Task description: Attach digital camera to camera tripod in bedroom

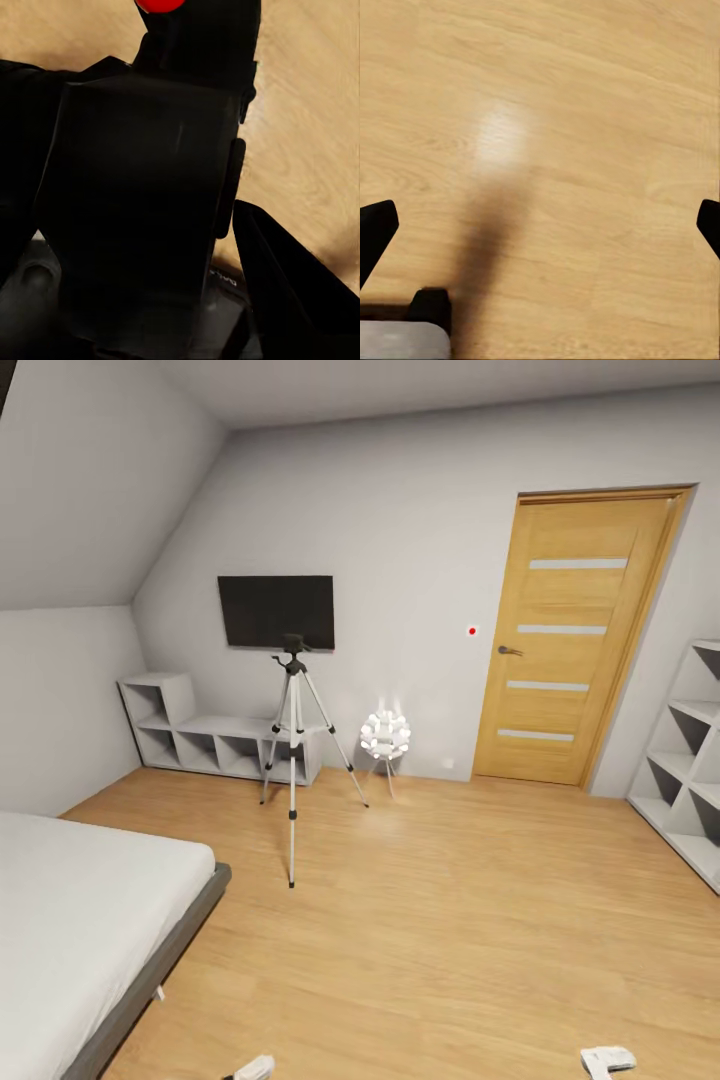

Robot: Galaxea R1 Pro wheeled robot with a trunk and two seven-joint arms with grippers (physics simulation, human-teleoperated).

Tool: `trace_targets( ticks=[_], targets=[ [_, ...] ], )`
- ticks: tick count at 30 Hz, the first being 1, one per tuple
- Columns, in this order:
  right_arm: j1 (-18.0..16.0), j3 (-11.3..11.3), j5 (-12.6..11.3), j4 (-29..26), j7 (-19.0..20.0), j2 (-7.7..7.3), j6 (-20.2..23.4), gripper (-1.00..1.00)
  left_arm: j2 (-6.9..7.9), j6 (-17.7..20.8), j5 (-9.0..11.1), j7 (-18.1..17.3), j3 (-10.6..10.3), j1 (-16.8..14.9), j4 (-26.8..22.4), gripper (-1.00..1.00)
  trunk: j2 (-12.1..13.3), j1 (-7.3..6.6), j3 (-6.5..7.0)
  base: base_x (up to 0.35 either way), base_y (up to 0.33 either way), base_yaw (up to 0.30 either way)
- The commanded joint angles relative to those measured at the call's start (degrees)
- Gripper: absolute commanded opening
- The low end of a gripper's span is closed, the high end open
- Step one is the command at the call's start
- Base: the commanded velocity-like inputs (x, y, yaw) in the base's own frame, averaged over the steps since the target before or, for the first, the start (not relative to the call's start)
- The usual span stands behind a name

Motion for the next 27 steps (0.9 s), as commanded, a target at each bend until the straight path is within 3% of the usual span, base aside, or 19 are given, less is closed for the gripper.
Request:
trace_targets(
  ticks=[1, 2, 4, 6, 8, 12, 18, 27],
  targets=[
    [1.18, 0.02, 0.65, 0.15, 0.15, 0.04, -0.16, 1.0, -0.05, -0.72, -0.04, 0.11, -0.57, 1.44, -0.02, -1.0, -0.05, 0.01, -0.05, 0.0, 0.0, 0.0],
    [2.33, 0.01, 0.75, 0.21, 0.16, 0.1, -0.37, 1.0, -0.03, -1.64, -0.35, 0.09, -0.59, 2.78, 0.11, -1.0, -0.05, 0.01, -0.05, 0.0, 0.0, 0.0],
    [8.91, -0.22, 0.93, 0.4, 0.15, 0.48, -3.83, 1.0, 1.32, -6.93, -3.06, -0.31, -0.64, 8.34, 0.48, -1.0, -0.05, 0.01, -0.05, 0.0, 0.0, 0.0],
    [10.94, -0.31, 0.93, 0.43, 0.14, 0.55, -5.49, 1.0, 1.95, -8.37, -3.93, -1.12, -0.65, 9.92, 0.55, -1.0, -0.05, 0.01, -0.05, 0.0, 0.0, 0.0],
    [14.0, -0.42, 0.93, 0.47, 0.13, 0.64, -7.85, 1.0, 3.36, -10.43, -4.65, -6.04, -0.66, 13.13, 0.65, -1.0, -0.05, 0.01, -0.05, 0.0, 0.0, 0.0],
    [15.96, -0.45, 1.17, 0.49, 0.12, 1.64, -9.08, 1.0, 5.07, -13.24, -4.6, -12.7, -0.6, 14.91, 0.74, -1.0, -0.05, 0.01, -0.05, 0.0, 0.0, 0.0],
    [16.79, -0.39, 1.64, 0.49, 0.12, 2.74, -10.5, 1.0, 6.24, -14.07, -4.4, -13.97, -0.58, 15.27, 0.79, -1.0, -0.05, 0.01, -0.05, 0.0, 0.0, 0.0],
    [16.94, -0.39, 1.55, 0.49, 0.12, 3.1, -10.89, 1.0, 6.55, -14.24, -4.31, -14.25, -0.5, 15.34, 0.77, -1.0, -0.05, 0.01, -0.05, 0.0, 0.0, 0.0]
  ],
)
